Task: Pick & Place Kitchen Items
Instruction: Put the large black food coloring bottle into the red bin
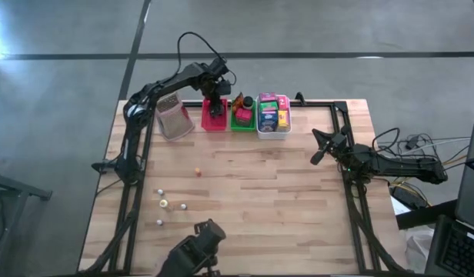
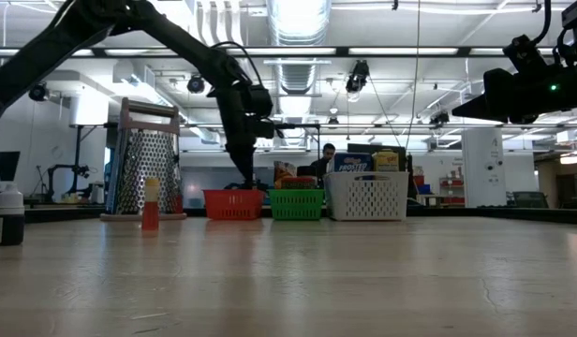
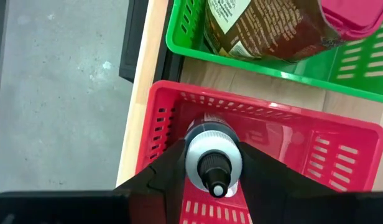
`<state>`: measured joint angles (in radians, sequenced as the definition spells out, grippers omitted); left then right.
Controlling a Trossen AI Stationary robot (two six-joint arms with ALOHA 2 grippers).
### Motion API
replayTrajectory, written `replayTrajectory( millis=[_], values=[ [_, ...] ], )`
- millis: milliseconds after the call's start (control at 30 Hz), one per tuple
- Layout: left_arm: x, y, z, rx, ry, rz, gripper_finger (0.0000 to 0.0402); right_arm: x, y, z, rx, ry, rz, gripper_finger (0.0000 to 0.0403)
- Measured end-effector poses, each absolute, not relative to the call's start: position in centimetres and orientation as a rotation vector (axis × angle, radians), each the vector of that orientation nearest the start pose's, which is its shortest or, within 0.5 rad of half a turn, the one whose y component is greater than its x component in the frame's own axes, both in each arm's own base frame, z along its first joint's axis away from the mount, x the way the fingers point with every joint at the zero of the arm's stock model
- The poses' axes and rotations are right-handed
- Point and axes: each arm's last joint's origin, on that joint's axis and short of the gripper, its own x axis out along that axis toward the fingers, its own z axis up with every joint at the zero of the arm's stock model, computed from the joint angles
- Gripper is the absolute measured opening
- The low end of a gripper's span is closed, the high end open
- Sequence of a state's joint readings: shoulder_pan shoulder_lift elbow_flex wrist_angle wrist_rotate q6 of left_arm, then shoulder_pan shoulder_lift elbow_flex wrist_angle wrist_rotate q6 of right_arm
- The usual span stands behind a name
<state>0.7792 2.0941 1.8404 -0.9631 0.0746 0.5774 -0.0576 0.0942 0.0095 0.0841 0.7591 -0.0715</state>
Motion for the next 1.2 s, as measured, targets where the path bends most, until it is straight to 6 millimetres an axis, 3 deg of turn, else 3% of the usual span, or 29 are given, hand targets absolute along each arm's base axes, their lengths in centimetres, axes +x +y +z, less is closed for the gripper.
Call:
replayTrajectory(
  millis=[233,900,1200],
  values=[
    [30.9,31.5,24.4,-0.017,1.217,0.288,0.0136,9.4,-2.5,16.7,-0.068,0.03,-0.817,0.0008],
    [31.0,32.3,23.2,-0.064,1.199,0.268,0.0136,9.4,-2.5,16.7,-0.068,0.03,-0.816,0.0008],
    [30.9,32.3,23.7,-0.067,1.196,0.284,0.014,9.4,-2.5,16.7,-0.068,0.03,-0.817,0.0008]
  ],
)
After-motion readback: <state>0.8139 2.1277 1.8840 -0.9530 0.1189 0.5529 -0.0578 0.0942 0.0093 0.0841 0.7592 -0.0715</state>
